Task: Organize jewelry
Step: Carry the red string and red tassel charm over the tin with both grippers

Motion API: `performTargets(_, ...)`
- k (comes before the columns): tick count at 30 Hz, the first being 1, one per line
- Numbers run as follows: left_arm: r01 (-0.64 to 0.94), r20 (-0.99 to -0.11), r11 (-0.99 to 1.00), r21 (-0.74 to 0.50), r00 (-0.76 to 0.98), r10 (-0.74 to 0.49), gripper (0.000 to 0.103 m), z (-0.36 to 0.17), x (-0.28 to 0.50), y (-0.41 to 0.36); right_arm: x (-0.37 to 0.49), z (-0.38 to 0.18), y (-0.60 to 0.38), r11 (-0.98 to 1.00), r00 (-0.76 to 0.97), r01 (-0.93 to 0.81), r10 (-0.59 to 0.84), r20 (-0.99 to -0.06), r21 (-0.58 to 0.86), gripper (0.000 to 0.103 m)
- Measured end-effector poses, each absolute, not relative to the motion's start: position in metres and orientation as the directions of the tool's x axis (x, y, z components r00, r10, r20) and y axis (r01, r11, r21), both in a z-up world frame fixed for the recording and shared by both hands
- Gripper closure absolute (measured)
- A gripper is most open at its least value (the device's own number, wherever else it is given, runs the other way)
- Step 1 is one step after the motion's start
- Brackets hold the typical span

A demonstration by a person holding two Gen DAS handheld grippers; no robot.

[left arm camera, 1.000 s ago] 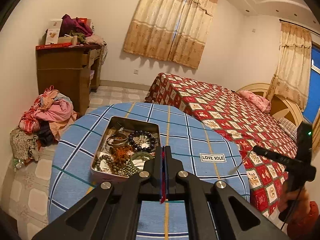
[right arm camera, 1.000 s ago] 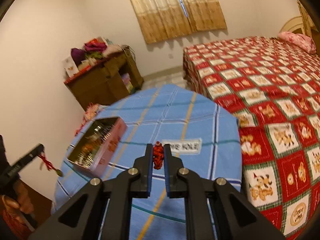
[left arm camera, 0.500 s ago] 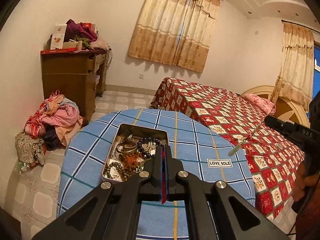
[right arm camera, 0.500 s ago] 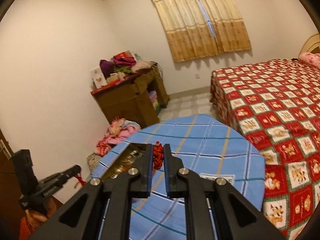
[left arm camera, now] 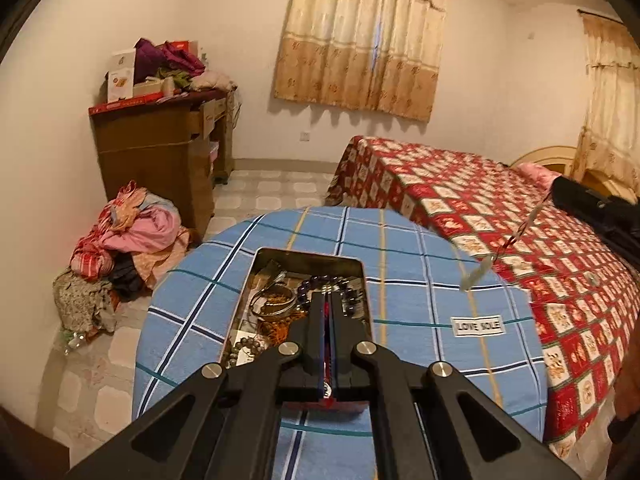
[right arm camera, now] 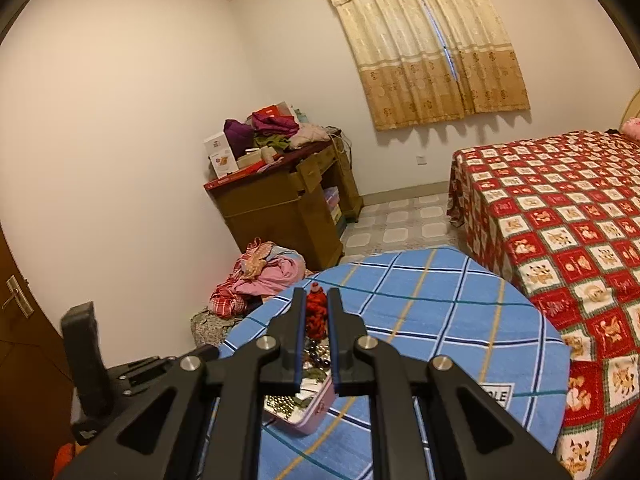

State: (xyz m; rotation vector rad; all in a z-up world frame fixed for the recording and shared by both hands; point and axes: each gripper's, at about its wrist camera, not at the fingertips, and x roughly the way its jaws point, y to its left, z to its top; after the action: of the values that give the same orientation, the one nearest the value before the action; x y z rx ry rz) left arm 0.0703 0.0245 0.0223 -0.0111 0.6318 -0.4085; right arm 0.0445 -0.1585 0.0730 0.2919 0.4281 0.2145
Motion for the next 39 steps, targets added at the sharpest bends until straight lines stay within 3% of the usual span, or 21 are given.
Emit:
performTargets(10, 0.287, -0.631, 0.954, -0.082, 0.726, -0.273, 0.103, 0.008, 0.091, 0.023, 0.06, 0.07, -0.148, 0.936, 0.879, -0.153, 0.275, -0.39, 0.316, 0.091)
performTargets(39, 0.144, -0.668, 0.981, 0.13, 0.744, -0.021, 0.103, -0.012, 0.12, 0.016, 0.086, 0.059, -0.129, 0.928, 0.854, -0.171, 0.307, -0.419, 0.331, 0.091)
